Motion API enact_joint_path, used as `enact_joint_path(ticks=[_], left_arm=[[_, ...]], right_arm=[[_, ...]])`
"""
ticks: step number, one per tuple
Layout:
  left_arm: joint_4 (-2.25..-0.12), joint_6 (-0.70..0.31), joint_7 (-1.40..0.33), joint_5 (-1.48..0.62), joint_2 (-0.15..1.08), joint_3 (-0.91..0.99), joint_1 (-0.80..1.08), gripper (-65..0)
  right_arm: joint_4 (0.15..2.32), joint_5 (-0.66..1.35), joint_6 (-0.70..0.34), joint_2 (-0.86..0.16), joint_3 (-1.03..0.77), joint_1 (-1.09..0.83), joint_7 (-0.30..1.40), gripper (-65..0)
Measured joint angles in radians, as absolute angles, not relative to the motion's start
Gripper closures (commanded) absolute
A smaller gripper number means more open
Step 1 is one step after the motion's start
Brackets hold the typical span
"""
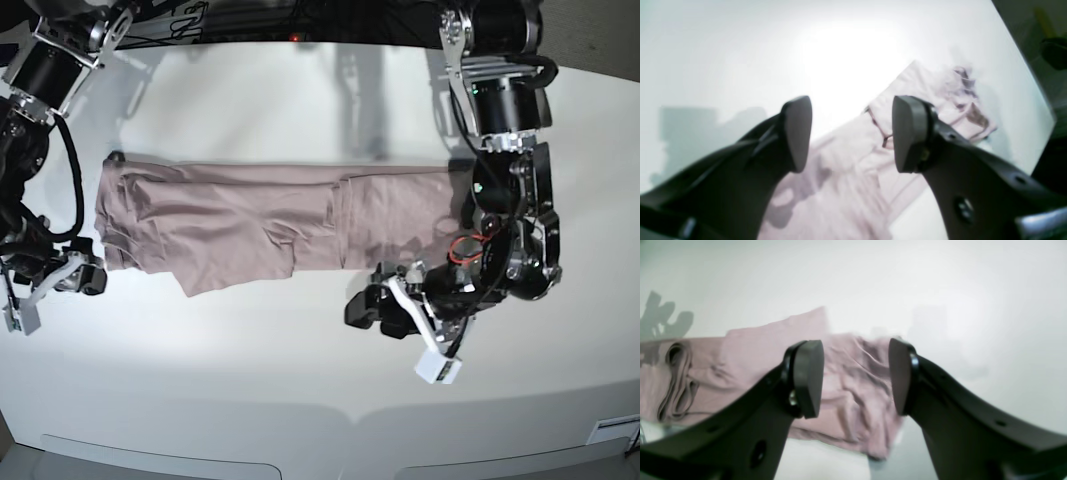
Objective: Fold the T-shirt properly
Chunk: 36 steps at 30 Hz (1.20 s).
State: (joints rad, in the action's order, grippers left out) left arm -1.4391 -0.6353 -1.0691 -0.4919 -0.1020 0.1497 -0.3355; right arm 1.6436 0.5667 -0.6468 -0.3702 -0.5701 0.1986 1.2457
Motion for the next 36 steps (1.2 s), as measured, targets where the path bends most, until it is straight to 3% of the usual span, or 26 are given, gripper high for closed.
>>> enact_joint_path(ticks=[8,13,24,36], left_arm=[[-1.439,-0.638,-1.029,-0.300,-0.108,-0.139,-0.390,-36.9],[-1.439,-0.524,-0.940,-0.075,-0.108,-0.238,-0.388,-36.9],[-1.439,-0.489,-0.933,-0.044,-0.108,-0.251,-0.388,-36.9],[-1.439,-0.489,-0.934,-0.045,-0.108,-0.251,-0.388,-36.9]], right_arm=[[1.327,0.548,-0.648,-0.435,-0.603,0.183,1.196,-31.9],[1.194,0.435,-0.654,-0.444,-0.603,0.182,1.104,-31.9],[0.929,0.527,-0.663,-0.469,-0.525,0.241,1.007,-31.9],[0.897,0.738,-0.698,-0.471,-0.326,0.264,1.116,-31.9]])
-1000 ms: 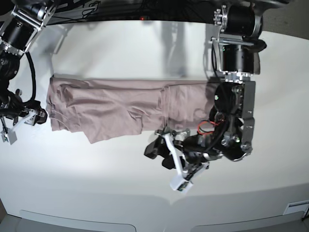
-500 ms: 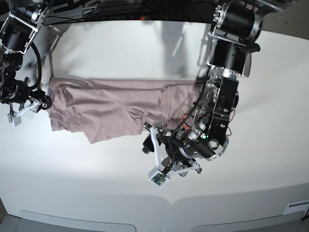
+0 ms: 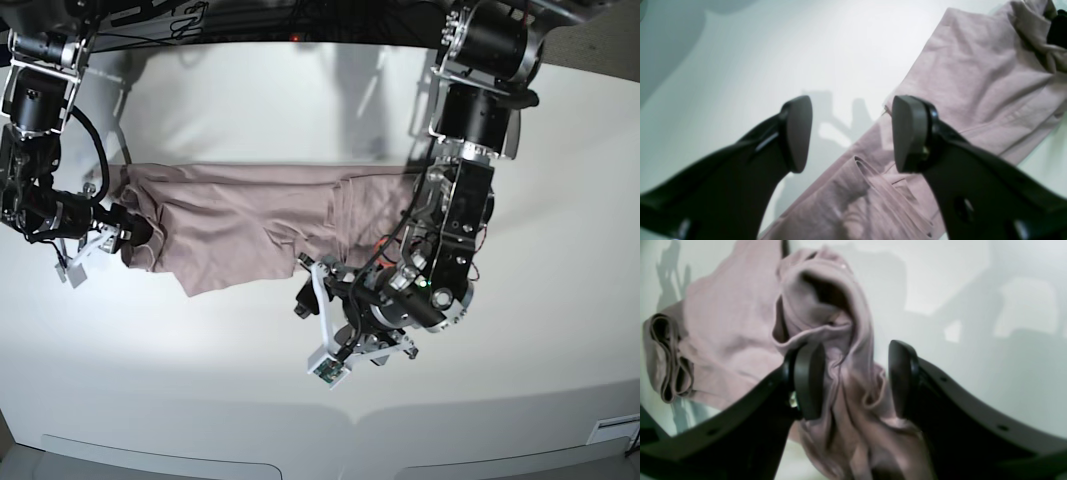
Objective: Fold the T-shirt properly
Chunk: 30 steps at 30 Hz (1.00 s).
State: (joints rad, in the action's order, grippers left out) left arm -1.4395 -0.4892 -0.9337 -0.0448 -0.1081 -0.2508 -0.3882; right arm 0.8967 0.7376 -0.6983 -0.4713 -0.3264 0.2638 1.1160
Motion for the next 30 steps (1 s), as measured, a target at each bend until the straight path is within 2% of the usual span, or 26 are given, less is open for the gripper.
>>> enact_joint_path(ticks=[6,9,15,19,23,30], left_arm=[[-1.439,-0.489,-0.950,-0.044,-0.108,-0.251,-0.388,-36.9],[-1.439,-0.489,-0.950,-0.044,-0.108,-0.251,-0.388,-36.9],[-1.439,-0.489,-0.950,-0.044,-0.108,-0.251,-0.388,-36.9],[-1.439,-0.489,-0.949,-0.045,-0.108,-0.251,-0.388,-36.9],[-1.439,-0.489,-0.950,-0.045,-0.108,-0.251,-0.388,-36.9],[-1.439,-0.489,-0.950,-0.045,-0.106,-0.251,-0.387,-36.9]], right_arm=[[0.891,0.937,-0.704,-0.473,-0.325,0.266,1.312,-31.9],[0.889,0.979,-0.704,-0.465,-0.336,0.263,1.335,-31.9],[0.884,0.931,-0.700,-0.474,-0.434,0.261,1.346,-31.9],[0.884,0.809,-0.701,-0.537,-0.481,0.263,1.345,-31.9],[0.883,0.812,-0.696,-0.598,-0.491,0.255,1.380,-31.9],[0.883,0.852,-0.696,-0.575,-0.484,0.251,1.355,-31.9]])
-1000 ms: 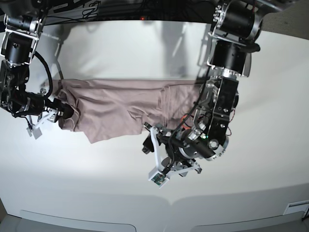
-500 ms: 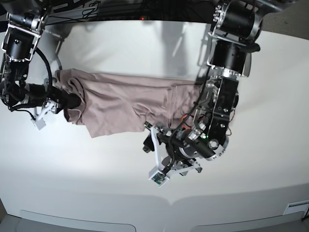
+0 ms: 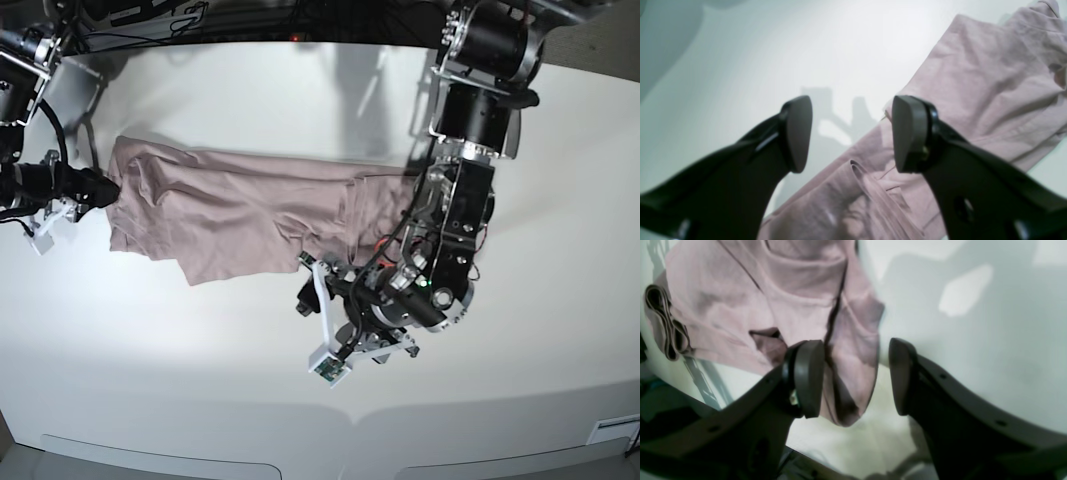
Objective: Fold the T-shirt properly
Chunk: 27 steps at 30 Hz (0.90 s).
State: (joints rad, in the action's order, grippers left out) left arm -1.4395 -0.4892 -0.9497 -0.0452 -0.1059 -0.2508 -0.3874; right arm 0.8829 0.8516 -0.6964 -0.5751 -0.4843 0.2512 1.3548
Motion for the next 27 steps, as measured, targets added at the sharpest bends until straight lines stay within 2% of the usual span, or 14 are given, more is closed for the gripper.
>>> enact_joint_path(ticks=[11,16,22,23,24,26,27], left_arm=[[-1.439,-0.489,-0.950,-0.052,-0.108,-0.251,-0.387,-36.9],[-1.439,-0.489,-0.950,-0.052,-0.108,-0.251,-0.387,-36.9],[-1.439,-0.489,-0.949,-0.078,-0.108,-0.251,-0.387,-36.9],[-1.439,-0.489,-0.949,-0.079,-0.108,-0.251,-0.388,-36.9],[-1.439,-0.489,-0.949,-0.090,-0.108,-0.251,-0.388,-37.0],[-1.439,-0.489,-0.950,-0.098,-0.108,-0.251,-0.387,-37.0],[-1.439,-0.489,-0.950,-0.098,-0.108,-0.251,-0.387,-37.0]], right_arm=[[0.883,0.852,-0.696,-0.587,-0.485,0.252,1.333,-31.9],[0.883,0.852,-0.696,-0.587,-0.485,0.251,1.391,-32.0],[0.883,0.867,-0.696,-0.587,-0.485,0.252,1.385,-32.0],[0.883,0.875,-0.696,-0.587,-0.485,0.252,1.385,-33.3],[0.883,0.878,-0.696,-0.587,-0.485,0.252,1.385,-37.3],[0.883,0.878,-0.696,-0.587,-0.485,0.252,1.389,-48.9],[0.883,0.880,-0.696,-0.587,-0.485,0.252,1.394,-48.6]])
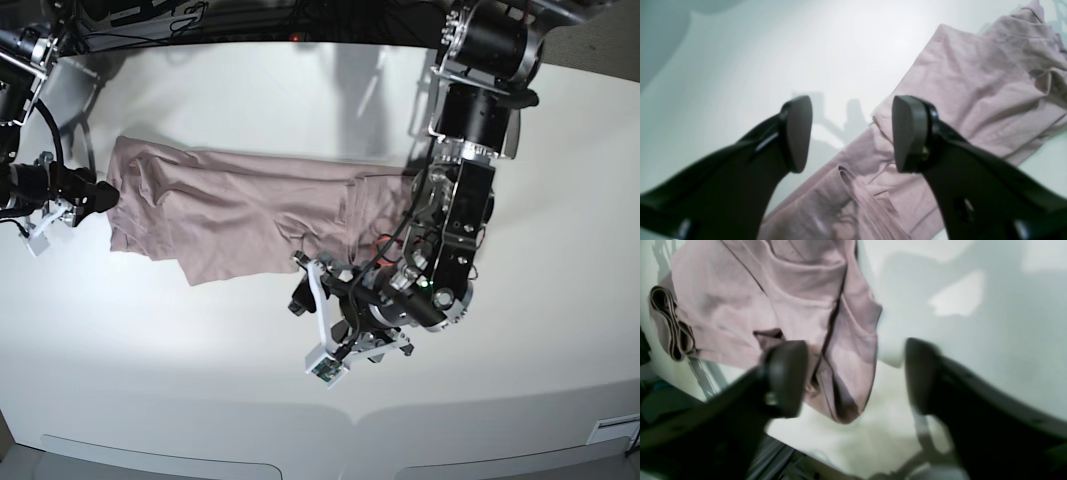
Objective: Fold the T-shirt properly
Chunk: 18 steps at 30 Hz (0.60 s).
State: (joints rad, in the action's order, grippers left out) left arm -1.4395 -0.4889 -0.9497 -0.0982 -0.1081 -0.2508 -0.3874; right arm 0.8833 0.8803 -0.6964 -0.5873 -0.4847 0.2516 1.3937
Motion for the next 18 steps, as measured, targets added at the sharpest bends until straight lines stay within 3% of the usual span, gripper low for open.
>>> enact_joint_path(ticks=[5,10,18], left_arm=[[-1.439,-0.489,-0.950,-0.098,-0.108,-0.251,-0.387,-37.0],[-1.439,-0.489,-0.950,-0.098,-0.108,-0.251,-0.387,-37.0],[-1.439,-0.489,-0.950,-0.098,-0.108,-0.251,-0.388,-37.0]], right_arm=[[0.883,0.889,-0.696,-0.587,-0.485,0.252,1.386,-48.3],[0.883,0.860,-0.695,-0.580,-0.485,0.253,1.253,-48.3],[0.893,0.742,-0.702,-0.477,-0.493,0.275,1.223,-48.3]])
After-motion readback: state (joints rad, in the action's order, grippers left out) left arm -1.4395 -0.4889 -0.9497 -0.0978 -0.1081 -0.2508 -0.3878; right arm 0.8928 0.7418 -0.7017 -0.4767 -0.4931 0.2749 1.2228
